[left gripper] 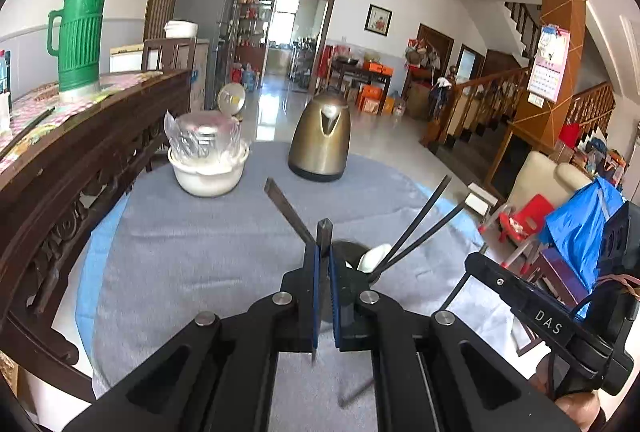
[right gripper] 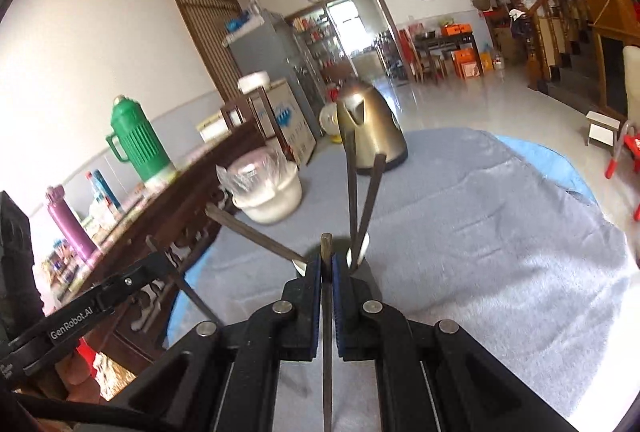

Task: Organize utensils
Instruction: 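Lift both chopsticks upright and lower them into the grey holder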

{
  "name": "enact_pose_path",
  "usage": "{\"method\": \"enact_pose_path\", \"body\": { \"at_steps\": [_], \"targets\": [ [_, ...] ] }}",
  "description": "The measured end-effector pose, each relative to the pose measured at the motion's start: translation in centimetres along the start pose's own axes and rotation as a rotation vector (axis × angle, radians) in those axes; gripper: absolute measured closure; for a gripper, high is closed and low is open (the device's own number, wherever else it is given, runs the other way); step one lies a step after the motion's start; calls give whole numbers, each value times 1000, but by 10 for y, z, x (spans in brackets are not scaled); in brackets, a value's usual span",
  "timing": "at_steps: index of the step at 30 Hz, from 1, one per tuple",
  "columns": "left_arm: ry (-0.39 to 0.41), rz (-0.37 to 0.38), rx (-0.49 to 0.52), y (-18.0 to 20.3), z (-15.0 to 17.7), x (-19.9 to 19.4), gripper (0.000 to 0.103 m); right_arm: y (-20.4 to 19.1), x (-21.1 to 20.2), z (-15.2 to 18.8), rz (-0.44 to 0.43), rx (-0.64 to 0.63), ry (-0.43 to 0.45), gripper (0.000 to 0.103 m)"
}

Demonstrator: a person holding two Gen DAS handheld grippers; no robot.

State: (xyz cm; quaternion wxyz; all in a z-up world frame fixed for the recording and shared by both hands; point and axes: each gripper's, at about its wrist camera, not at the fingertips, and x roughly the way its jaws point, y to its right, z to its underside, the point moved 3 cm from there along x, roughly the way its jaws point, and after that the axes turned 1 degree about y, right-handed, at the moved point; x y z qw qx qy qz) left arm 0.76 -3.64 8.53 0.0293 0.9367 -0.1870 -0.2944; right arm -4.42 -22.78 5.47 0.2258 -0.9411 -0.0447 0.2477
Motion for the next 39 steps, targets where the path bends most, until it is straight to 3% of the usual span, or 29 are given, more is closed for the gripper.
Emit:
{"method": "enact_pose_path", "body": {
  "at_steps": [9,23,27,29,32,35,36,39],
  "targets": [
    [35,-9,15,4,-4,-3,100,-5,-25,-16,-5,26,102,98],
    [-27,-9,-46,-25,8,10,100,-1,-23,-14,4,27,88,98],
    [-68,4,-14,-35,15,15,100,-1,-21,-13,4,28,82,98],
    [-121,6,7,-45,26,22,100,-1,-22,-13,7,19,84,98],
    [-266,5,9,-66,53,44,97,-1,-23,-13,13,8,89,98],
    [-395,-14,18,-80,85,67,86,1,-22,-12,8,19,83,98],
    [-426,-20,21,-82,94,73,81,1,-21,-11,7,21,79,98],
    [-470,-18,34,-79,111,87,80,0,-17,-6,13,15,64,98]
  ]
}}
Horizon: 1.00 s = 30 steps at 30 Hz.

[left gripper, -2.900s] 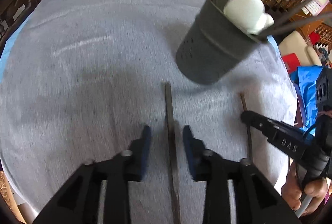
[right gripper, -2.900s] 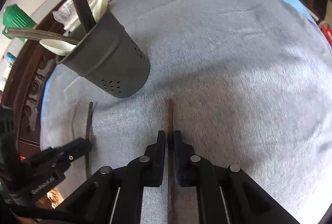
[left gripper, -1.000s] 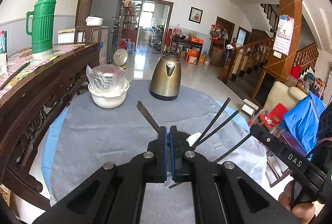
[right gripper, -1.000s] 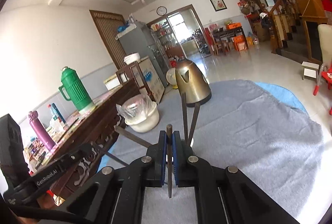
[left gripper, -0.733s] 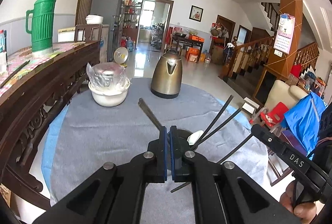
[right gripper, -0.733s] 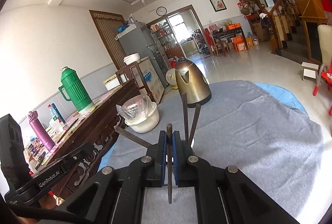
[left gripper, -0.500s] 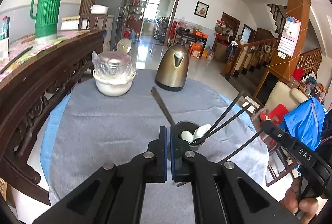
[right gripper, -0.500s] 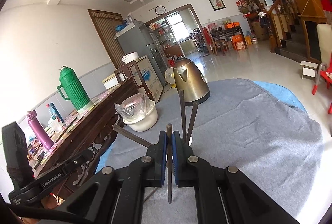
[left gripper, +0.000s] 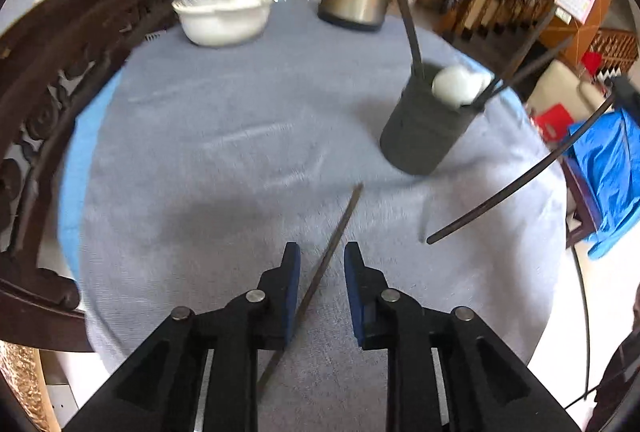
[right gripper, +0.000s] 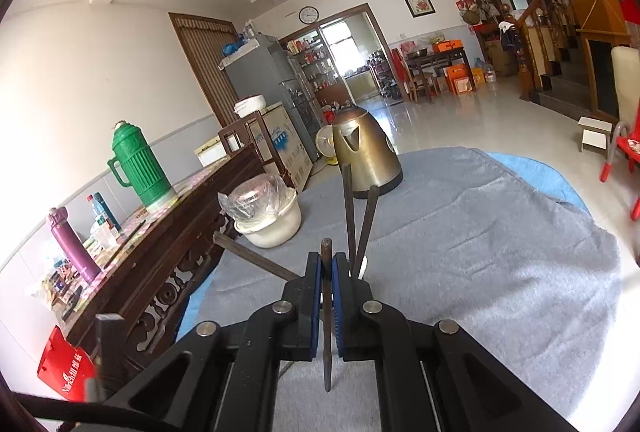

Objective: Organize utensils

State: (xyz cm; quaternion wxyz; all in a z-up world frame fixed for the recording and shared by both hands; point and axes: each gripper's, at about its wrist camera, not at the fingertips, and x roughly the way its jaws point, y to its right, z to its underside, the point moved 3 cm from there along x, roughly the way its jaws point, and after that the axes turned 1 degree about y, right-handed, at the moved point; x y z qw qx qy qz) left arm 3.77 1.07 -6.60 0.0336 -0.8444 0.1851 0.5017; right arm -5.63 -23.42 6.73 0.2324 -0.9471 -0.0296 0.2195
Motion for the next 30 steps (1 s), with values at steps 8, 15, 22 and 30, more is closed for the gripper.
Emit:
{"method": "enact_pose_path", "body": {
  "at_steps": [8,15,22,30],
  "targets": [
    [-74,-22,75,21,-8,42,72,1,-3,2,17,-16,5,98],
    [-130,-26,100,30,-11,61,72,9,-4,2,20,-3,2,98],
    [-154,14,55,29,-5,68,92,18,-3,1,15,23,1,98],
    [-148,-24,112,46,-4,66,92,24,-3,2,18,33,-6,98]
  ]
}}
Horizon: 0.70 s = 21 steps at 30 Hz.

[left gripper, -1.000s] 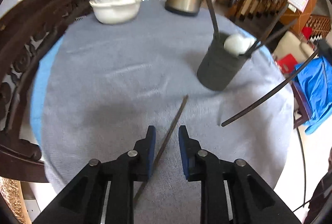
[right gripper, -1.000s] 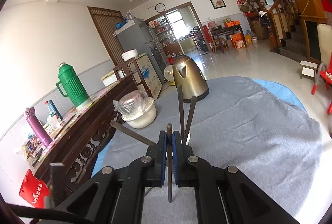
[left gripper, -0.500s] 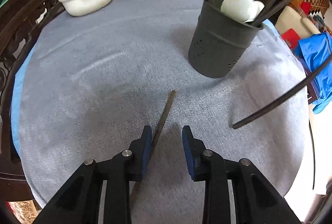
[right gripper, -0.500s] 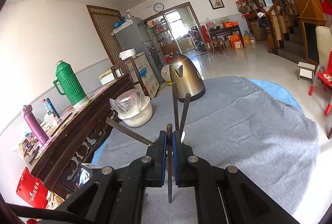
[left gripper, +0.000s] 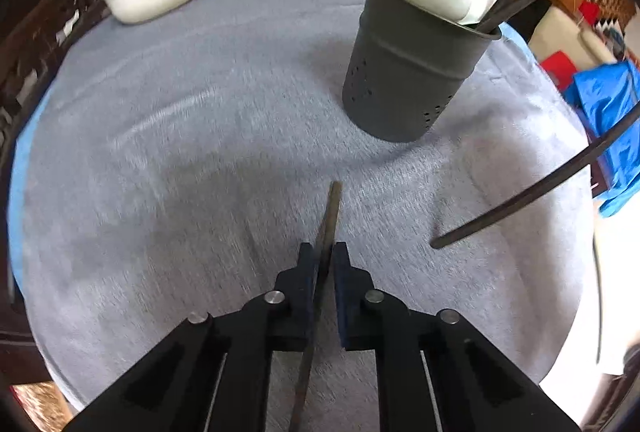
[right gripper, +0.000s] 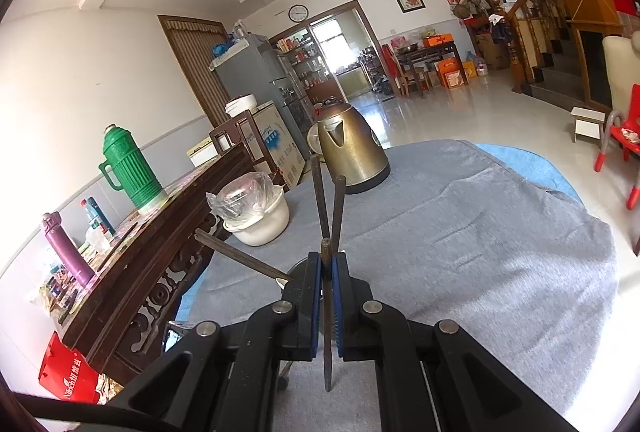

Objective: Organize utensils

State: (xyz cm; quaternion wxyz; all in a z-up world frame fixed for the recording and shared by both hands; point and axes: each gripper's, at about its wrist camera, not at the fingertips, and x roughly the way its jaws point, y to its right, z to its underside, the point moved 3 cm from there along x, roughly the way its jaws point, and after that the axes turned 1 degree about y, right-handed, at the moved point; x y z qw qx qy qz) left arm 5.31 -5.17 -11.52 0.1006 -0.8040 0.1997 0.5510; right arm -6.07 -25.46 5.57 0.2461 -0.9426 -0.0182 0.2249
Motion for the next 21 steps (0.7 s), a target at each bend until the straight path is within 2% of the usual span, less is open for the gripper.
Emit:
{"method": "enact_pose_path", "body": {
  "at_steps": [3,6,9,11,14,21],
  "targets": [
    [-4,-2,3,3,-6,4,86,1,0,0,0,-1,0,98],
    [8,5,15,4,-8,5,86,1,0,0,1,3,1,98],
    [19,18,4,0,-11,4,96,2,0,1,1,6,0,98],
    [31,23,-12,-3,-11,2,98,2,0,1,0,6,0,98],
    [81,39,-13,-4,-9,-13,98,1,-2,1,0,0,3,98],
    [259,55,-15,1,-20,-76,98,-8,-7,0,-6,-12,26,98]
  ]
}}
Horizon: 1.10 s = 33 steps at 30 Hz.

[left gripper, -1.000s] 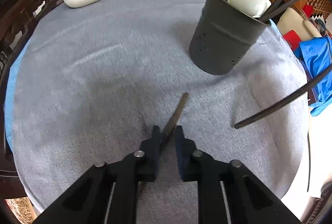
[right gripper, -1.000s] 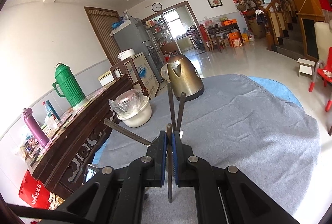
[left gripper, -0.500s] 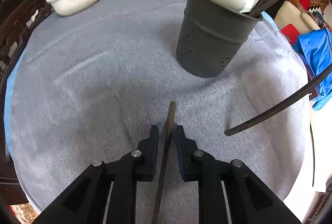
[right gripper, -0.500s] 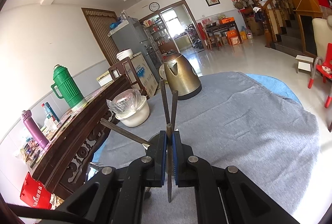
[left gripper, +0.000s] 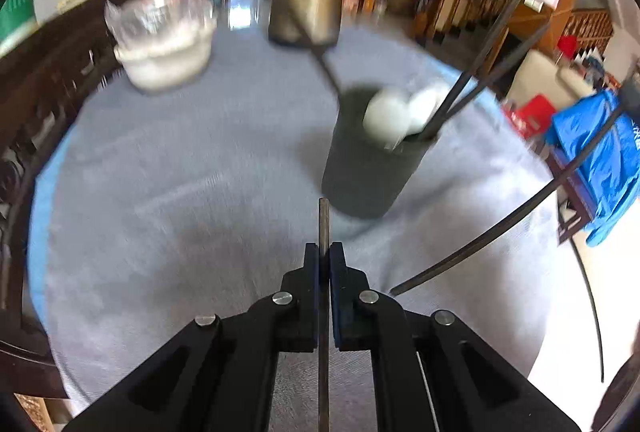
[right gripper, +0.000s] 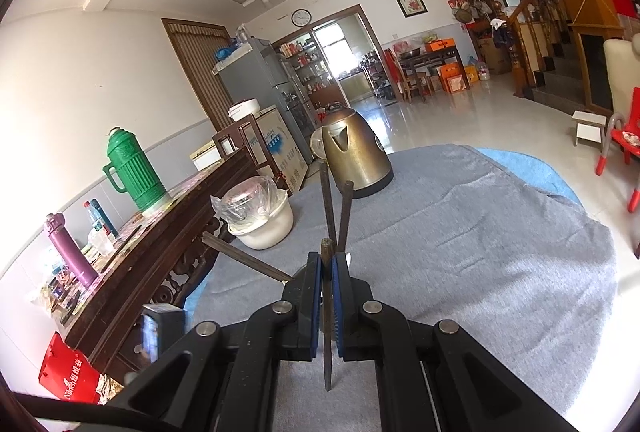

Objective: Organize utensils

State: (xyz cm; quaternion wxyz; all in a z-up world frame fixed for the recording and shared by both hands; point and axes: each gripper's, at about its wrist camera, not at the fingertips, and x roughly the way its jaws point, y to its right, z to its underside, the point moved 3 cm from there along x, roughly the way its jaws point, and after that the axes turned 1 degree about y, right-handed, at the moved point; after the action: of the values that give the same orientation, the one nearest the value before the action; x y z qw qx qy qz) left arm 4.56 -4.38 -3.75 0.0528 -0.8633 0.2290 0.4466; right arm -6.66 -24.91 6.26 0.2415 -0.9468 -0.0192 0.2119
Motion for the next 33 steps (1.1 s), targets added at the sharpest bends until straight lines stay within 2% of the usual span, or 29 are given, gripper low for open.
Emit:
{"method": "enact_pose_path", "body": {
  "at_steps": [10,15,22,33],
  "targets": [
    [279,22,-35,10,-54,-81,98,-22,-22,-16,23,-74,99,98],
    [393,-15,-51,10,-74,-111,98,-32,-37,-31,29,-101,158,98],
    [475,-64,-42,15,-105,-120,98,-45,-46,-49,13,-132,207,98],
    [538,-125,-2,30,-145,-126,98,-62,-38,-65,-9,-202,215,98]
  ]
}}
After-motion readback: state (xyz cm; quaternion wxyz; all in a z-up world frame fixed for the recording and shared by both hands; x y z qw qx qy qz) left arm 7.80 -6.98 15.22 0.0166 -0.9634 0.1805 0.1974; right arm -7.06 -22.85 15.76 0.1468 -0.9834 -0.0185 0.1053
